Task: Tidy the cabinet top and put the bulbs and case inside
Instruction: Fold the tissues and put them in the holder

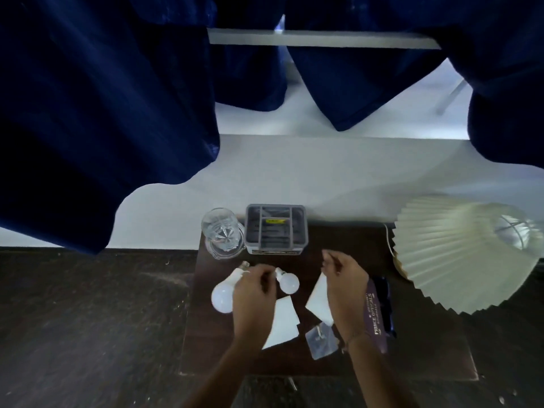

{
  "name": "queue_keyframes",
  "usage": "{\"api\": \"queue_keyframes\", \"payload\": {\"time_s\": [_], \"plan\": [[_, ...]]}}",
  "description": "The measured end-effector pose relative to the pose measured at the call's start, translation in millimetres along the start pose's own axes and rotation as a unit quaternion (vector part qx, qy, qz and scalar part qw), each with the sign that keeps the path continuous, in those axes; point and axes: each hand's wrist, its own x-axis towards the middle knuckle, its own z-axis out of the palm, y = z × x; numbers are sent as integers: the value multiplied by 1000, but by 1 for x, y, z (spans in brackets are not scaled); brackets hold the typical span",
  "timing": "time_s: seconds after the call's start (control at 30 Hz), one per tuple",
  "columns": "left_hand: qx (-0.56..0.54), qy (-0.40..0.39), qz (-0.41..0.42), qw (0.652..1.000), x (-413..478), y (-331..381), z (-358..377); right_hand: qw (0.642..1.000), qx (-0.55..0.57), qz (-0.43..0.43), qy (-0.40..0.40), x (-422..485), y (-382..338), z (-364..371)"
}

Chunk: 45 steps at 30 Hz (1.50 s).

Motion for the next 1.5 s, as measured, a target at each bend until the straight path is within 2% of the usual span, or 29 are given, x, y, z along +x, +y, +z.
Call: {"api": "queue_keyframes", "payload": {"time_s": [0.07,0.17,0.23,0.3,0.33,0.47,0.57,0.9,1.03,1.13,1.17,1.23,1.33,1.4,1.5], "plan": [[28,-61,7,998,-10,6,30,997,-55,45,-16,-5,34,-13],[34,-136,-27,990,-15,15,64,989,-109,82,-52,-15,64,-22],[51,-189,-37,980,-15,21,83,989,-96,82,-79,-20,73,-24],[105,-246,-39,963,-13,23,101,973,-194,57,-111,-23,80,-19],[140,-269,-36,952,-12,23,109,974,-193,49,-106,-23,83,-17],[195,-306,-30,931,-8,24,127,974,-192,57,-104,-16,95,-4],[179,-284,-45,941,-4,25,130,977,-186,28,-100,-12,96,4],[81,-199,-140,967,7,24,125,994,-69,47,-70,-6,89,4],[65,-174,-134,973,5,27,115,996,-40,52,-60,-7,79,2],[84,-143,-113,980,2,35,103,997,-65,50,-4,-8,71,1],[86,-133,-108,982,1,37,99,995,-64,69,10,-7,67,0],[69,-112,-94,987,-2,41,90,990,-14,138,-10,-2,58,-1],[13,-95,-58,994,-5,47,78,946,176,261,-72,2,35,-5],[-16,-94,-45,994,-6,51,71,924,226,294,-92,7,19,-8],[-51,-96,-36,993,-3,57,63,912,247,316,-84,15,-2,-10]]}}
